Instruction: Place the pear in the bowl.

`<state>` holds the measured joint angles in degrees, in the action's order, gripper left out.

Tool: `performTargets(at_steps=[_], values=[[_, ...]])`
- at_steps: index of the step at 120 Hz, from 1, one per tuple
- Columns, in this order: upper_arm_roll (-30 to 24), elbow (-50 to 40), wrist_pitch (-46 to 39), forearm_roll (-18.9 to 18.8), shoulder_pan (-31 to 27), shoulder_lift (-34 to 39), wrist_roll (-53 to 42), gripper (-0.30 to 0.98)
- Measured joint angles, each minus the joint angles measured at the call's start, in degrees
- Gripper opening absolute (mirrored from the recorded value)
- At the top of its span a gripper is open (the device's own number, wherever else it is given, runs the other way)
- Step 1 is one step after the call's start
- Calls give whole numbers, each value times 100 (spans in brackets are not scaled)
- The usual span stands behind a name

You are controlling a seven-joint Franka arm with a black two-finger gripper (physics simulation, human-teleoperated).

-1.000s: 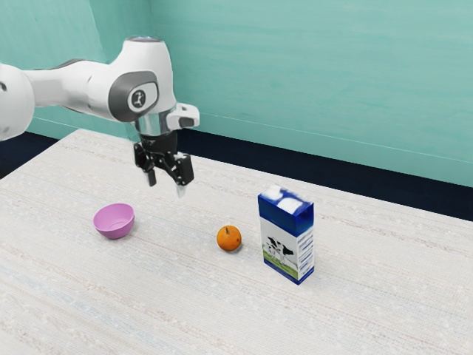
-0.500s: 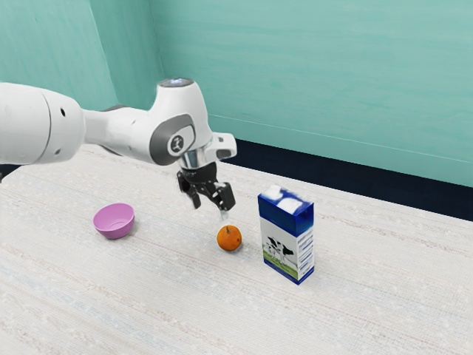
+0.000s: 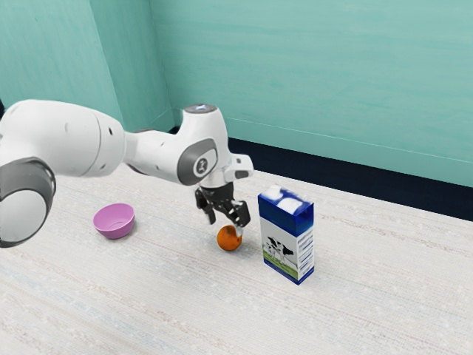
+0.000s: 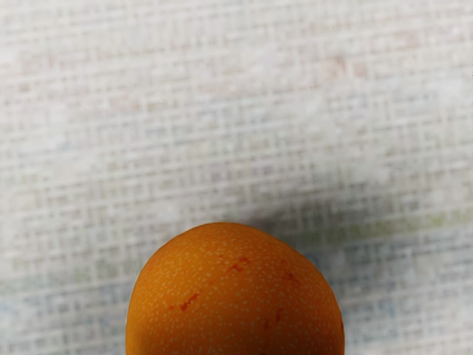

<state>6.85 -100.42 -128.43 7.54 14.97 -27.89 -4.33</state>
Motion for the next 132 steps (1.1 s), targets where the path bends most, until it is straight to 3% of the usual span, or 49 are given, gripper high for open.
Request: performTargets(at_steps=[68, 132], values=[[0, 301, -41, 65, 6, -546, 4, 66], [13, 283, 41, 91, -29, -520, -11, 41]])
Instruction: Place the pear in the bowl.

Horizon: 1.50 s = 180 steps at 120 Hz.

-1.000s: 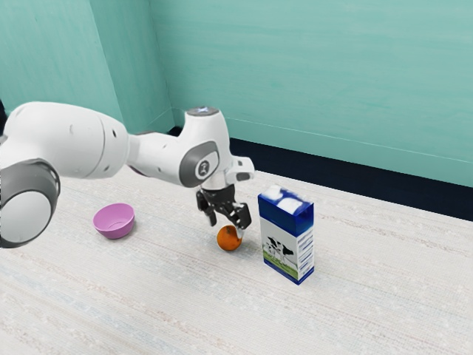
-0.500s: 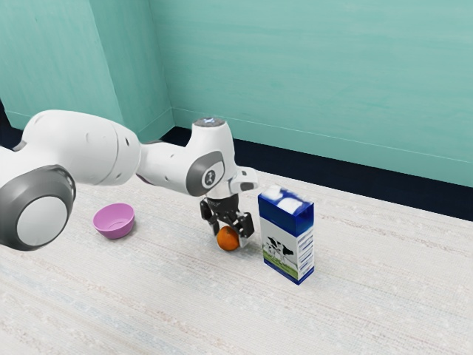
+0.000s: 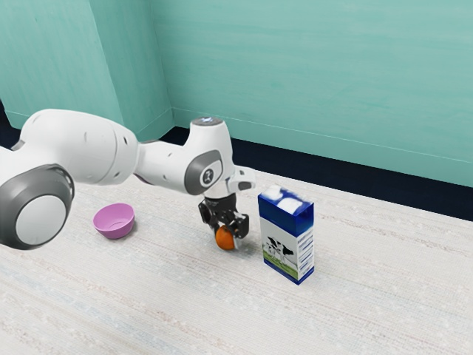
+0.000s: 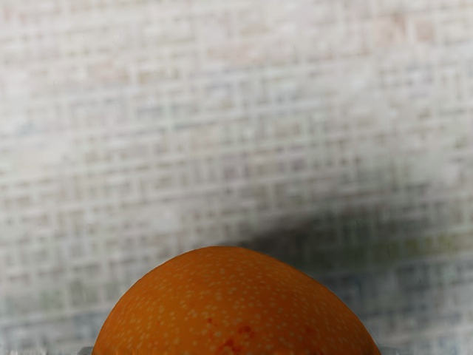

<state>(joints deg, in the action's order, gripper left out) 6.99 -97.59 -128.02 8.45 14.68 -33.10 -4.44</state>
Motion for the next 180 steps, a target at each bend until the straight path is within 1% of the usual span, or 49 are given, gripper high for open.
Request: performTargets(at_steps=[20, 41, 55, 61, 73, 101, 123, 158, 180], values=[[132, 4, 208, -53, 25, 91, 13, 33], [404, -29, 535, -170, -28, 578, -34, 19], [722, -39, 800, -289, -58, 878, -98, 23], [857, -41, 906, -336, -69, 977, -132, 28], [993, -38, 1090, -427, -296, 1110, -222, 32], [1025, -36, 1303, -559, -1009, 1112, -542, 37], [1023, -31, 1300, -670, -1415, 963, -818, 37], [1045, -517, 1061, -718, -1494, 1017, -1186, 37], [1049, -589, 881, -714, -1590, 829, -1341, 38]])
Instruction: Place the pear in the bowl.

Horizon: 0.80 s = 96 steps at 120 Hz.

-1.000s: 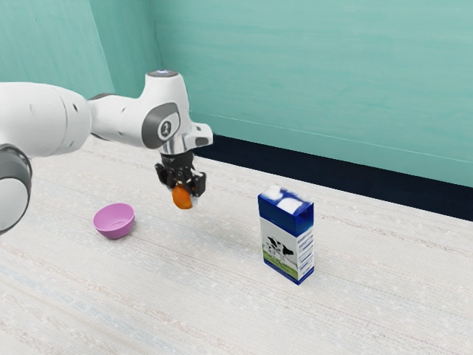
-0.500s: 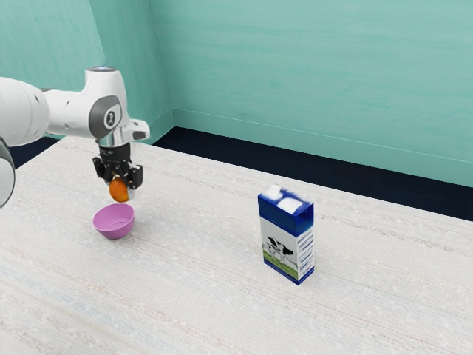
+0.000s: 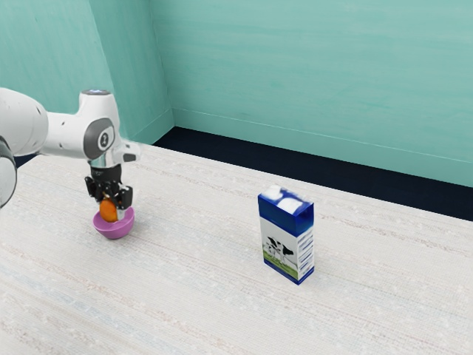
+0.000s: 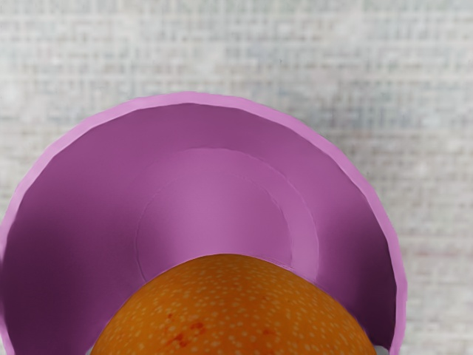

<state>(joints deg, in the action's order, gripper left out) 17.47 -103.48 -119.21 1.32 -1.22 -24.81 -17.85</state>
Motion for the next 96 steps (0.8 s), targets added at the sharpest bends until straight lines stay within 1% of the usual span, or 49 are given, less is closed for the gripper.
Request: performTargets(at_steps=[8, 21, 36, 48, 60, 72, 76, 84, 96], values=[[-2, 7, -34, 2, -20, -45, -45, 39], [-3, 16, -69, 12, -25, -71, -107, 50], [-20, 29, -106, 31, 20, -17, -161, 58], [-46, 31, -64, 135, 91, 245, -202, 61], [-31, 58, 223, 271, 311, 812, -226, 64], [-45, 114, 545, 331, 561, 1152, -178, 65], [-119, 195, 684, 330, 604, 1264, -135, 65], [-537, 509, 1047, 232, 513, 1502, 9, 66], [-1008, 1215, 1676, 100, 479, 1663, 257, 66]])
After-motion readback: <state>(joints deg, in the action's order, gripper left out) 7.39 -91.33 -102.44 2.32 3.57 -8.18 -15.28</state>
